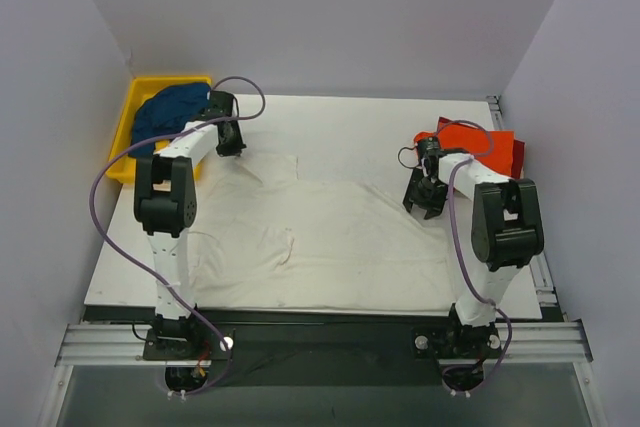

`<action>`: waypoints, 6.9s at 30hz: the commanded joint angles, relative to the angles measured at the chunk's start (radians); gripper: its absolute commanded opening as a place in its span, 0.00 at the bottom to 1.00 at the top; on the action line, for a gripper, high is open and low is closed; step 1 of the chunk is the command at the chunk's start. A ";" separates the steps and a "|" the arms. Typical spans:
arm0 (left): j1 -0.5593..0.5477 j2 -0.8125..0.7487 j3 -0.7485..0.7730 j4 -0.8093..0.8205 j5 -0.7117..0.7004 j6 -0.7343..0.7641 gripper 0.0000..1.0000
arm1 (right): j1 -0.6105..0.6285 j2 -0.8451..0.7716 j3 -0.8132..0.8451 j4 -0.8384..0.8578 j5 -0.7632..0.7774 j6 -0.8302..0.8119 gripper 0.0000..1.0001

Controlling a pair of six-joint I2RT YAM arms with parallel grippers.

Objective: Fold and stack the t-shirts
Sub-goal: Grap the side of the flattened tshirt furthest away from the robot with both arms, then fold the other side of the tshirt into a rectangle

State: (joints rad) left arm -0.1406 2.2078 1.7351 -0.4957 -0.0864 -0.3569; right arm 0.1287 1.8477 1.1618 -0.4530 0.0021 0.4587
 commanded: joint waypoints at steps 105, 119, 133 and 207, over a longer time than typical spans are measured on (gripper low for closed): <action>0.004 -0.028 0.266 0.031 0.212 -0.106 0.00 | -0.124 -0.001 0.315 -0.136 -0.014 -0.061 0.00; 0.009 0.181 0.649 -0.096 0.293 -0.065 0.00 | -0.126 0.064 0.512 -0.196 -0.016 -0.092 0.00; 0.016 -0.364 -0.119 0.028 0.174 0.038 0.00 | -0.127 -0.073 0.305 -0.191 -0.011 -0.101 0.00; 0.021 -0.879 -0.712 -0.170 -0.104 -0.163 0.00 | 0.078 0.062 0.174 -0.105 -0.347 -0.112 0.59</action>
State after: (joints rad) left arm -0.1284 1.3540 1.0061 -0.6636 -0.1940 -0.5228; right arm 0.2047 1.9526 1.3708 -0.5236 -0.3222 0.3542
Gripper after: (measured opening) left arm 0.028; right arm 0.587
